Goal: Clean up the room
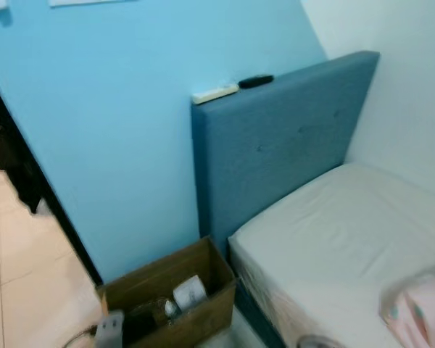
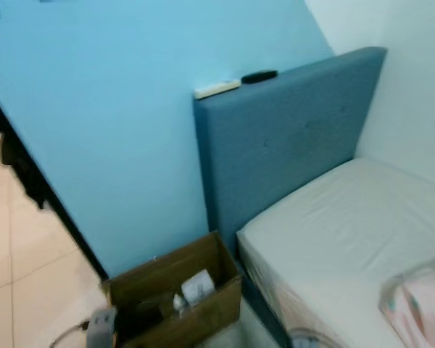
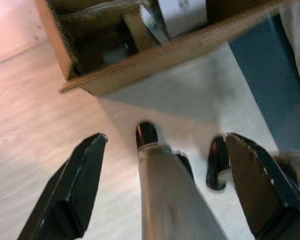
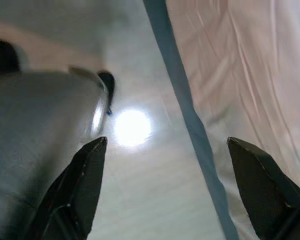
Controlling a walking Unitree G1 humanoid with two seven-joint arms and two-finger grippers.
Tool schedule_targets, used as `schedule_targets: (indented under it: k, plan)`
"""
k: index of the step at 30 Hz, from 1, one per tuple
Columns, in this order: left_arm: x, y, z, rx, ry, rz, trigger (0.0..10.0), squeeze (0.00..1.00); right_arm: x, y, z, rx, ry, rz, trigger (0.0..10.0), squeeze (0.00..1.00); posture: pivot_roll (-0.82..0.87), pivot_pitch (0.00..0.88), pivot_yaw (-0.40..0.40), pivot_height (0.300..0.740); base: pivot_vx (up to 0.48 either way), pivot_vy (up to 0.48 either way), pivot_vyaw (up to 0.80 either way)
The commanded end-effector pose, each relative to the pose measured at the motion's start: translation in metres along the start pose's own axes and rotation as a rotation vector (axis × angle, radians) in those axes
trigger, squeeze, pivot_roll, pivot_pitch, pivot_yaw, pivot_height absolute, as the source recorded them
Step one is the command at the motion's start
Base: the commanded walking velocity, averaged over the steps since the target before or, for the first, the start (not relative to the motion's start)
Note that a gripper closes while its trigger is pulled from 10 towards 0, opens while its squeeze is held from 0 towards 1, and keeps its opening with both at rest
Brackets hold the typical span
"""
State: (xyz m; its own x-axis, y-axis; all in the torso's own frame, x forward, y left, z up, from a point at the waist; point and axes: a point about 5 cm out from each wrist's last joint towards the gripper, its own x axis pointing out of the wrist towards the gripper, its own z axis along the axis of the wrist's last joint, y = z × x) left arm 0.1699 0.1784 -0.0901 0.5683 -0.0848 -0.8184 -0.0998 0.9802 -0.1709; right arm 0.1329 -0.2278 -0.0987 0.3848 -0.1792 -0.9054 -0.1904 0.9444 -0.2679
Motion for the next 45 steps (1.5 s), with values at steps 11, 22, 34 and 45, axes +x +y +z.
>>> schedule_targets:
  k: [11, 22, 34, 45]
  plan:
    - [0.001, -0.002, 0.003, 0.017, 0.011, -0.014, 10.0, 0.0, 0.001, 0.004, 0.012, -0.043, -0.025, 0.014, 10.0, 0.0, -0.11, 0.0, 0.046, 0.71, 0.0, 0.0, 0.0]
    - [0.001, 0.002, 0.006, 0.004, 0.013, 0.016, 10.0, 0.0, 0.001, 0.005, 0.015, -0.101, -0.025, 0.029, 10.0, 0.0, -0.09, 0.0, 0.023, 0.71, 0.0, 0.0, 0.0]
    - [0.005, -0.012, 0.012, -0.086, -0.03, 0.031, 10.0, 0.0, 0.001, -0.004, 0.04, -0.226, -0.084, 0.042, 10.0, 0.0, -0.04, 0.0, -0.142, 0.71, 0.0, 0.0, 0.0]
    - [0.001, -0.023, -0.018, 0.084, 0.038, -0.018, 10.0, 0.0, -0.001, 0.001, 0.079, -0.245, -0.187, 0.064, 10.0, 0.0, -0.02, 0.0, -0.146, 0.71, 0.0, 0.0, 0.0]
